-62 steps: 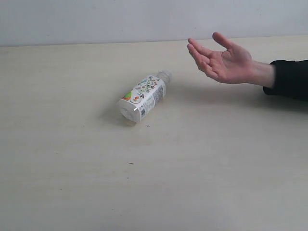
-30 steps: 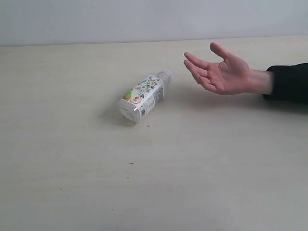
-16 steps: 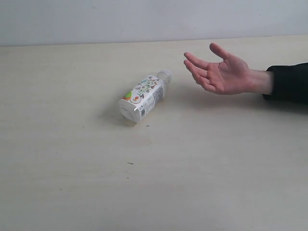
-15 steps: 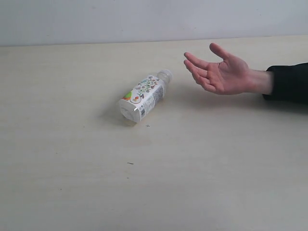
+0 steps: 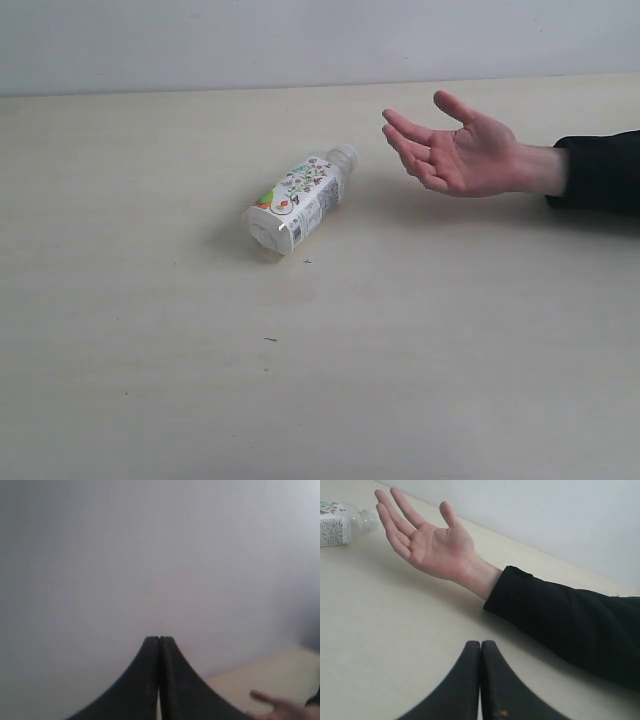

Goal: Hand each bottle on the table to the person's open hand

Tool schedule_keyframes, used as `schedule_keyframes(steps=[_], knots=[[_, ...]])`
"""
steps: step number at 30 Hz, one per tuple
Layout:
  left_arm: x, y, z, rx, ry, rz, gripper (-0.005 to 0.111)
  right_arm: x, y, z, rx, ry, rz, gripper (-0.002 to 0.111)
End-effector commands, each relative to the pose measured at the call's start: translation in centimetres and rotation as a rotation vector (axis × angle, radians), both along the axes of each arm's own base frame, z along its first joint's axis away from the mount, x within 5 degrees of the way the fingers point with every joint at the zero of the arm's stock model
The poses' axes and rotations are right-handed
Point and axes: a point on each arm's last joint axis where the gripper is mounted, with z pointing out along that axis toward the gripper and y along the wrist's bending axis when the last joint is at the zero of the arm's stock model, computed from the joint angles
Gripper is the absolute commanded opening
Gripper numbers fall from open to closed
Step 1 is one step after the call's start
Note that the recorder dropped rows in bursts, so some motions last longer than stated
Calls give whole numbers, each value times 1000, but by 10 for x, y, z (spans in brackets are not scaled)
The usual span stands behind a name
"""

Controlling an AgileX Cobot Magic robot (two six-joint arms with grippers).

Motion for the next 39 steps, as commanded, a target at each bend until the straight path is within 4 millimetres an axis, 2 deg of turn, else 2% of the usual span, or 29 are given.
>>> schedule_keyframes(steps=[1, 3, 7, 15, 19, 22, 24, 26, 29, 32, 33, 34, 35, 36, 37, 38, 39], knots=[[35, -1, -3, 404, 145, -29, 0, 0, 0, 0, 2, -8, -2, 0], [46, 2, -6, 457, 179, -13, 0, 0, 0, 0, 2, -8, -2, 0], [60, 17, -14, 599, 183, 144, 0, 0, 0, 0, 2, -8, -2, 0], [84, 65, -33, 1046, 316, 592, 0, 0, 0, 0, 2, -8, -2, 0], [94, 69, -38, 1110, 419, 729, 0, 0, 0, 0, 2, -8, -2, 0], [107, 62, -53, 1241, 575, 719, 0, 0, 0, 0, 2, -8, -2, 0], [116, 51, -64, 1240, 717, 660, 0, 0, 0, 0, 2, -8, -2, 0], [125, 36, -74, 1152, 841, 590, 0, 0, 0, 0, 2, -8, -2, 0], [141, 6, -82, 893, 1005, 405, 0, 0, 0, 0, 2, -8, -2, 0], [155, -29, -85, 642, 1084, 198, 0, 0, 0, 0, 2, -8, -2, 0], [163, -56, -87, 506, 1106, 65, 0, 0, 0, 0, 2, -8, -2, 0], [166, -65, -86, 470, 1107, 22, 0, 0, 0, 0, 2, -8, -2, 0], [170, -90, -87, 423, 1104, -76, 0, 0, 0, 0, 2, -8, -2, 0], [170, -101, -87, 421, 1096, -114, 1, 0, 0, 0, 2, -8, -2, 0], [170, -126, -93, 441, 1087, -184, 7, 0, 0, 0, 2, -8, -2, 0], [170, -132, -94, 448, 1080, -199, 12, 0, 0, 0, 2, -8, -2, 0], [170, -152, -99, 466, 1052, -232, 27, 0, 0, 0, 2, -8, -2, 0]])
